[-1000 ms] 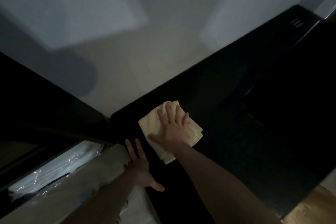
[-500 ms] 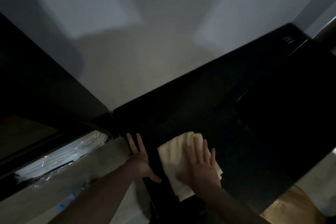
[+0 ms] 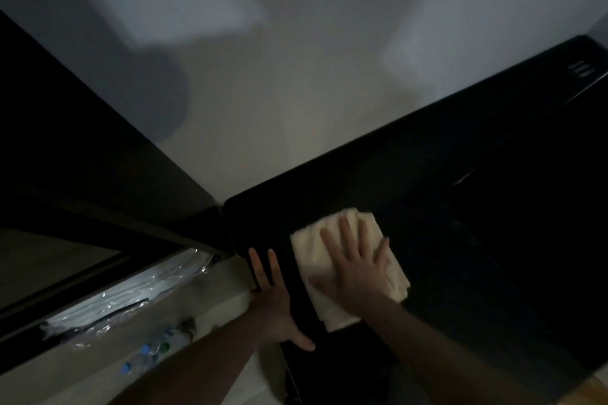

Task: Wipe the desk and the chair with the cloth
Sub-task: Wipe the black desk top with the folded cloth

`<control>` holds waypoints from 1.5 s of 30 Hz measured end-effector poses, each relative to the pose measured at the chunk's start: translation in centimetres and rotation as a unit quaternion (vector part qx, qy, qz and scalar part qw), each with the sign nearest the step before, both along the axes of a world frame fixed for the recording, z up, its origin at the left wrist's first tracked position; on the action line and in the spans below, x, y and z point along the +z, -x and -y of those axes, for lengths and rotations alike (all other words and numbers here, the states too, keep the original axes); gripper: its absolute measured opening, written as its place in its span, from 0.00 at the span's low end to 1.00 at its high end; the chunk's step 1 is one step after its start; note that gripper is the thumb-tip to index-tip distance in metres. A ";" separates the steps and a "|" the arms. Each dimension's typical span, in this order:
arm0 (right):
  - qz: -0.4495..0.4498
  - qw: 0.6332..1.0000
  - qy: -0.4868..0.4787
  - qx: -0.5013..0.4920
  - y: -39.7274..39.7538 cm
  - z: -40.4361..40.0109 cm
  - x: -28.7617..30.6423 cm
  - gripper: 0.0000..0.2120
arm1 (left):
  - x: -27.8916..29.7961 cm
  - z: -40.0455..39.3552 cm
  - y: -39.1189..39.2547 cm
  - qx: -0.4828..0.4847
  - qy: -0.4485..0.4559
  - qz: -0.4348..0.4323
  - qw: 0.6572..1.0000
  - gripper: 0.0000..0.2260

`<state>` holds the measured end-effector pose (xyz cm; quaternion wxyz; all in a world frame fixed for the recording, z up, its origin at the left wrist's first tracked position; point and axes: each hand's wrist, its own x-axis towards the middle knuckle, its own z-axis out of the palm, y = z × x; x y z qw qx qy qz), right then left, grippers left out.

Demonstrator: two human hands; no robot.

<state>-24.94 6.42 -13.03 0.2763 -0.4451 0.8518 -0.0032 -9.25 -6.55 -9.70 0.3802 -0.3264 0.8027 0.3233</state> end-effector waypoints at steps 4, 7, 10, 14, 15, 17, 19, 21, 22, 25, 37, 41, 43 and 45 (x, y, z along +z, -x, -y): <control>-0.010 0.995 0.027 0.094 2.2 7.2 -0.9 0.46 | 0.6 0.0 0.6 0.004 0.007 0.034 0.999 0.79; -0.010 0.989 0.047 0.142 2.6 10.9 -1.0 0.46 | 0.8 0.1 1.0 0.000 -0.001 0.058 0.998 0.78; -0.009 0.990 0.051 0.130 2.6 11.6 -1.1 0.46 | 1.3 0.0 1.1 -0.009 0.002 0.060 0.998 0.75; 0.013 0.996 0.060 0.069 1.9 9.3 -0.5 0.44 | 1.0 -0.3 0.9 0.003 0.010 0.038 0.999 0.77; 0.017 0.997 0.059 0.049 1.5 8.4 -0.3 0.43 | 0.7 -0.3 0.8 0.011 0.011 0.031 0.999 0.79; 0.011 0.999 0.044 0.010 0.6 6.2 -0.3 0.43 | 0.3 -0.4 0.5 0.032 0.015 0.023 0.999 0.83; 0.007 0.999 0.032 -0.033 -0.5 4.0 -0.6 0.43 | 0.0 -0.5 0.2 0.039 0.023 0.010 0.999 0.85; 0.011 0.996 0.039 -0.079 -1.6 1.7 -0.7 0.43 | -0.2 -0.6 0.0 0.035 0.025 -0.001 0.999 0.84; 0.014 0.994 0.043 -0.103 -2.2 0.7 -0.6 0.43 | -0.5 -0.7 -0.1 0.032 0.030 -0.008 0.999 0.84; 0.010 0.986 0.040 -0.160 -4.5 -2.1 -0.2 0.43 | -0.5 -0.7 -0.2 0.045 0.038 -0.011 0.998 0.85; 0.113 0.964 0.143 -0.196 -9.1 -11.8 2.1 0.34 | 3.0 0.1 -0.2 -0.087 0.080 0.020 0.993 0.78; 0.060 0.952 0.192 -0.231 -8.9 -15.8 3.2 0.34 | 3.3 -3.1 1.1 -0.256 0.093 -0.154 0.950 0.58; 0.038 0.942 0.186 -0.275 -8.1 -17.7 3.7 0.33 | 2.3 -4.9 2.0 -0.335 0.063 -0.151 0.928 0.51; 0.029 0.935 0.159 -0.315 -7.0 -19.6 3.8 0.34 | 1.0 -6.0 2.9 -0.373 0.073 -0.117 0.918 0.50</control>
